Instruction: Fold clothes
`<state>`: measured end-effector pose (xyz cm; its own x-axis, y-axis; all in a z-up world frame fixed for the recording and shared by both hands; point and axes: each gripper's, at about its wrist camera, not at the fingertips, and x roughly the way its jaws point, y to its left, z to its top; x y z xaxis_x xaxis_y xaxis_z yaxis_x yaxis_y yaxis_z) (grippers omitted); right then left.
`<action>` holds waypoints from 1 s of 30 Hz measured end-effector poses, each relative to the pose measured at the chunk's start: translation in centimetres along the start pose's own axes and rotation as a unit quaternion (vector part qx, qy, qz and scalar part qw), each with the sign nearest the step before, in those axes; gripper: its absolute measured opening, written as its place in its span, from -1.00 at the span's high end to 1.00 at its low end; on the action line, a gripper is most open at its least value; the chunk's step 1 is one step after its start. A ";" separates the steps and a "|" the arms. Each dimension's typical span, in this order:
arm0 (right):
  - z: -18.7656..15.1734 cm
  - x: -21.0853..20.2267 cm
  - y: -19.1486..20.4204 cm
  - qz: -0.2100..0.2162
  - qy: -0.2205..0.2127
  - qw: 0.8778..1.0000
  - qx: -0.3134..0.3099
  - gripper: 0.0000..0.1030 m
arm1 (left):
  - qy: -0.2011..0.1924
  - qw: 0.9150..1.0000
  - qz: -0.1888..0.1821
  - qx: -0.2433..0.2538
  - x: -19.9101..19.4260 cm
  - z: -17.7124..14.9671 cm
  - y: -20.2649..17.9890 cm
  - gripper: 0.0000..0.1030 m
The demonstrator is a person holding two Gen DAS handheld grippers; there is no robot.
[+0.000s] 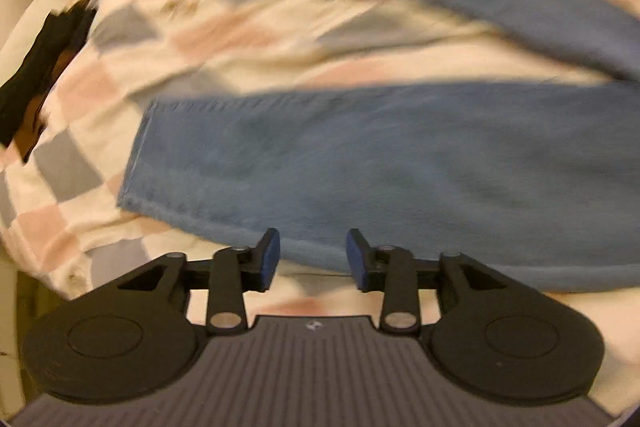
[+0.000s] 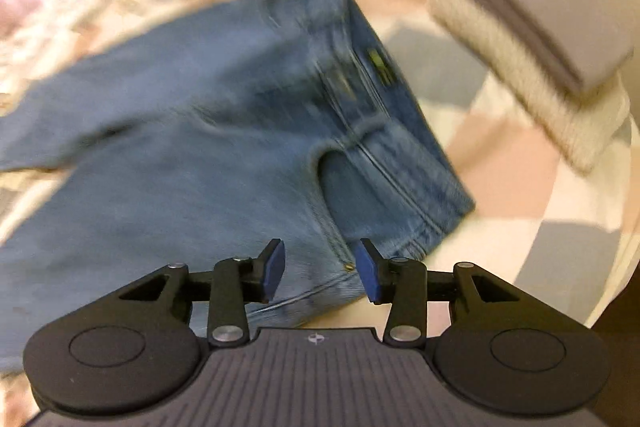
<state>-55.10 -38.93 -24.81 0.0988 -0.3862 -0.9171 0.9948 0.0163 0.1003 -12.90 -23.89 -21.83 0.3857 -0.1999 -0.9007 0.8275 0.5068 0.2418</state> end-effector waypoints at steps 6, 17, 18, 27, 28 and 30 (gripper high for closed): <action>0.3 -8.5 2.5 0.033 -0.054 0.996 -0.055 -0.07 | -0.065 0.995 -0.072 0.022 -9.7 1.0 -2.9 -0.05; -1.6 -10.7 7.3 0.014 -0.046 0.998 -0.042 -0.10 | -0.110 0.988 -0.077 0.071 -12.8 4.2 1.1 -0.09; -1.9 -10.5 7.8 0.009 -0.042 0.998 -0.035 -0.10 | -0.114 0.988 -0.075 0.079 -12.9 4.6 1.9 -0.09; -4.8 -7.8 13.5 -0.026 -0.005 1.000 0.002 -0.10 | -0.138 0.978 -0.063 0.146 -12.0 6.7 8.7 -0.21; -5.1 -7.5 14.0 -0.027 -0.001 1.000 0.007 -0.10 | -0.137 0.977 -0.066 0.148 -11.9 6.9 9.4 -0.21; -5.7 -7.0 14.8 -0.032 0.005 0.999 0.016 -0.10 | -0.142 0.975 -0.070 0.153 -11.8 7.1 10.7 -0.21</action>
<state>-40.94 -30.78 -19.13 0.0345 -0.3762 -0.9259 0.9978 -0.0388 0.0529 -5.73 -22.04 -6.08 0.3208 -0.4955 -0.8072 0.9468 0.1914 0.2588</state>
